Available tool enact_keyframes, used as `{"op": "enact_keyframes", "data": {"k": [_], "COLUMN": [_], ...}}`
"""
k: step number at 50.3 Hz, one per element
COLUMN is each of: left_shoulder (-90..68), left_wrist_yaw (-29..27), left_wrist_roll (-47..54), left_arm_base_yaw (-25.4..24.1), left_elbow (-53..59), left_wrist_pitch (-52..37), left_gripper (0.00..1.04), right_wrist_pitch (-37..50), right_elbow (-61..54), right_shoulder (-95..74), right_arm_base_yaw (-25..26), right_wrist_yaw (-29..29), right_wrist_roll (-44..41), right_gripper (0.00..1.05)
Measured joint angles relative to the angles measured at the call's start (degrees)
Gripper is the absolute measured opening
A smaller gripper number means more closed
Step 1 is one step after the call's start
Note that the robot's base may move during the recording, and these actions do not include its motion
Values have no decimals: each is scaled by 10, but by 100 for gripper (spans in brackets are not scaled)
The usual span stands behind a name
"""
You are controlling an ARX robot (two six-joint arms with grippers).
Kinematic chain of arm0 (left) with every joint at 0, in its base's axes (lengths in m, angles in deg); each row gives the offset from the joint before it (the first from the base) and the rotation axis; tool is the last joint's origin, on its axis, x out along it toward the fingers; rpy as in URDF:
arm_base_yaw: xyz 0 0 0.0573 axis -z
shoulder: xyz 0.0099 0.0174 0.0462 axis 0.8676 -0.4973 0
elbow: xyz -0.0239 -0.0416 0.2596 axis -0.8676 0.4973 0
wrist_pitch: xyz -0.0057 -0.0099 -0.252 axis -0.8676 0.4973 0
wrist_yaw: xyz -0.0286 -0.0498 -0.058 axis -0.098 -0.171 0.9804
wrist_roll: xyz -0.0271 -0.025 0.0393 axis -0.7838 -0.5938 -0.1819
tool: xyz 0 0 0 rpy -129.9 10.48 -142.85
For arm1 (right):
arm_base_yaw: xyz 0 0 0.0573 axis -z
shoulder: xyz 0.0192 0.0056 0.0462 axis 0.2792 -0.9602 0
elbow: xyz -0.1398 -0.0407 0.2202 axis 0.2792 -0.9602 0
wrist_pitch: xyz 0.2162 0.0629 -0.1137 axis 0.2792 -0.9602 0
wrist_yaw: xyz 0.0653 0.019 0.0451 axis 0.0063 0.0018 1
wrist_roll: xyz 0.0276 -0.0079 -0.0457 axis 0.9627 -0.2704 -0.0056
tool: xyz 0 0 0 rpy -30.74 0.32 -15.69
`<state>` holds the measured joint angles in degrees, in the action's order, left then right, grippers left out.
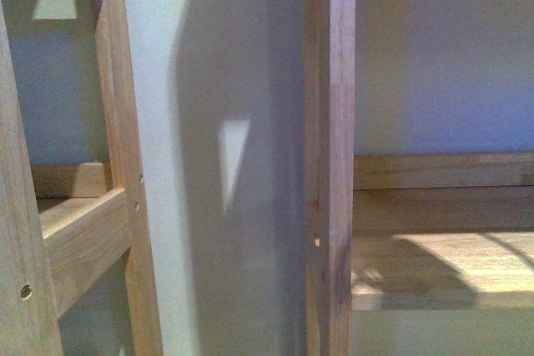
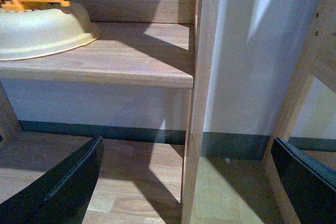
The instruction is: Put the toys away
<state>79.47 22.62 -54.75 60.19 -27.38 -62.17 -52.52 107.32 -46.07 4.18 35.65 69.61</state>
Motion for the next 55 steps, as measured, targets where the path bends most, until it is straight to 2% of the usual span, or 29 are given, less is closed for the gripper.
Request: {"op": "enact_keyframes", "data": {"k": [14, 24, 32, 41, 55], "left_shoulder": [0, 0, 0, 0, 0], "left_wrist_yaw": [0, 0, 0, 0, 0], "left_wrist_roll": [0, 0, 0, 0, 0], "left_arm_base_yaw": [0, 0, 0, 0, 0], "left_elbow": [0, 0, 0, 0, 0], "left_wrist_pitch": [0, 0, 0, 0, 0], "left_gripper": [99, 99, 99, 99, 99], "right_wrist_pitch": [-10, -13, -9, -4, 32], "right_elbow": [13, 11, -7, -42, -105], "right_shoulder": [-2, 2, 19, 64, 147], "right_arm_base_yaw": [-16, -24, -31, -38, -63], "right_wrist_yaw": [-11, -18, -34, -76, -108], "right_wrist_roll": [32, 32, 27, 12, -30], "right_gripper": [23, 61, 78, 105, 104]}}
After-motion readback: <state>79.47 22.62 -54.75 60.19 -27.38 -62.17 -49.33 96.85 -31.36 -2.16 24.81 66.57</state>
